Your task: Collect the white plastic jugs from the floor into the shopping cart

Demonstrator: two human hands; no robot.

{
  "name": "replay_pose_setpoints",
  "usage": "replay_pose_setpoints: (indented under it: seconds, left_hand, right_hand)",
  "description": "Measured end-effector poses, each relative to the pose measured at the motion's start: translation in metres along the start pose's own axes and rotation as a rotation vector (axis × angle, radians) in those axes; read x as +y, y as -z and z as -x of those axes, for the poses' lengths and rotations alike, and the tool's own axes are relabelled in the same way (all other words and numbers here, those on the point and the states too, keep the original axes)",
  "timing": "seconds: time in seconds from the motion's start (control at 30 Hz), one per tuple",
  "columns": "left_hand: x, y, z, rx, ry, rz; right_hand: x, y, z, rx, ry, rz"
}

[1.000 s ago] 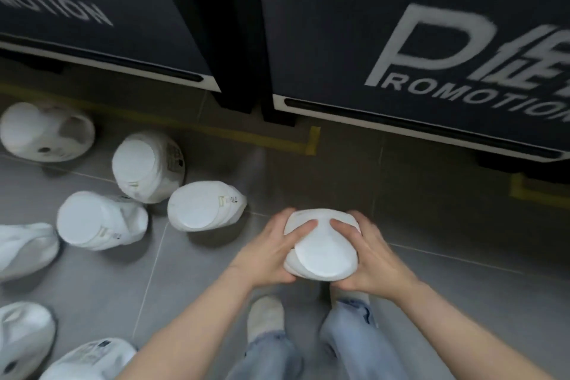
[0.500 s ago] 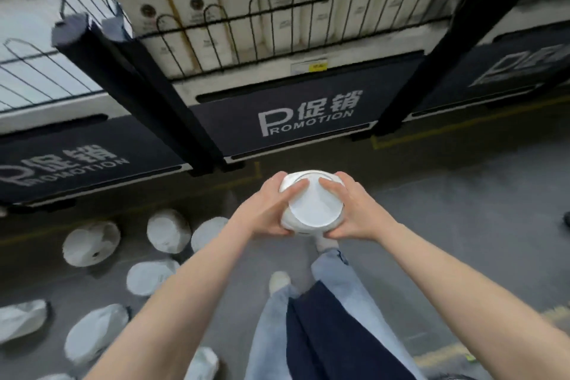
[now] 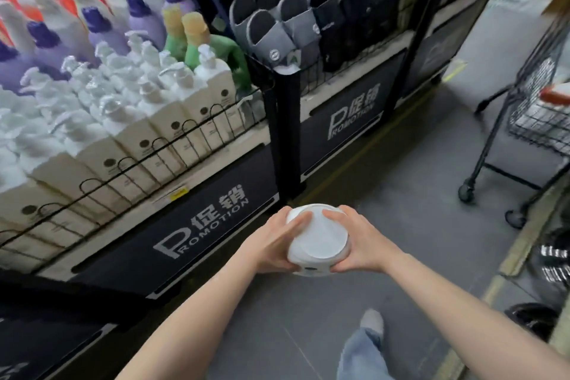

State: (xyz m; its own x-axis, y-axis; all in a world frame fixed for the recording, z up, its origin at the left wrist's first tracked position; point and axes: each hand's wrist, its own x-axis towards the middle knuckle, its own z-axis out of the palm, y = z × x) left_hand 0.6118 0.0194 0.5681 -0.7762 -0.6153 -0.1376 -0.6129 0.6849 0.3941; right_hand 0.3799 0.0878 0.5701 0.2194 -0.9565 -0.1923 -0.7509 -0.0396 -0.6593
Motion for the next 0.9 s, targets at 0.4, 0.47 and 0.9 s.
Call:
replay_pose_setpoints:
  seconds: [0.4, 0.47, 0.9]
  left_hand:
    - [0.139, 0.026, -0.273, -0.028, -0.184, 0.193]
    - [0.154, 0.028, -0.313, -0.06, -0.219, 0.204]
    - [0.184, 0.062, -0.605, -0.257, -0.457, 0.142]
  right_hand:
    - [0.168, 0.225, 0.038, 0.178, -0.188, -0.029]
    - [0.19, 0.249, 0.042, 0.218, -0.232, -0.029]
    - [0.331, 0.402, -0.023, 0.381, -0.516, -0.05]
